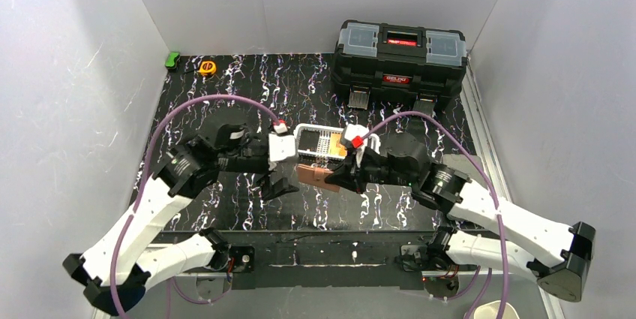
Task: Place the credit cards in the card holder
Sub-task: Open the card holder at the center of the board.
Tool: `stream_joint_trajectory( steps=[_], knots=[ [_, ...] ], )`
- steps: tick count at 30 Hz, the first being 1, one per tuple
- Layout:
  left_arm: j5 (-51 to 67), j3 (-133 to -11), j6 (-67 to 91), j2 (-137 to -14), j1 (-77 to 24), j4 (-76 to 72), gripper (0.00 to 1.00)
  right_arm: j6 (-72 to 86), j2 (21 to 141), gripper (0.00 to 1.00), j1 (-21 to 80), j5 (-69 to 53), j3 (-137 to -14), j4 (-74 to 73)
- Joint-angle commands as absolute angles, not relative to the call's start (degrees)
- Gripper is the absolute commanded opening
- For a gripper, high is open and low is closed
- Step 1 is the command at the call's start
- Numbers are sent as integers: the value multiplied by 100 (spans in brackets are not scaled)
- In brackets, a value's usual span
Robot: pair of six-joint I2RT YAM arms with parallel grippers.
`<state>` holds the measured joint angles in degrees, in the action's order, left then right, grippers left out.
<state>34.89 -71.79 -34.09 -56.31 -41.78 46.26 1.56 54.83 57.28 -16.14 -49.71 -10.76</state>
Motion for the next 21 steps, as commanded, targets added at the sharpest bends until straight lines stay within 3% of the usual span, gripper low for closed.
stream_joint_trajectory(
  steps=[1, 7, 13, 21],
  knots=[
    [3661, -6780, -1669, -5168, -3854, 3229, 98, 797, 5044, 1, 5731, -1716, -4695, 742],
    [4109, -6729, -441, -5211, -3535, 2701, 98, 1548, 4962, 1, 5730, -2039, -4588, 1783],
    [5359, -6738, 395, -5255, -2961, 2515, 95, 1739, 4906, 1, 5730, -1917, -4539, 2160],
    [6375, -6800, 115, -5169, -2858, 2795, 62, 1726, 4923, 1, 5731, -1815, -4579, 2232]
  ],
)
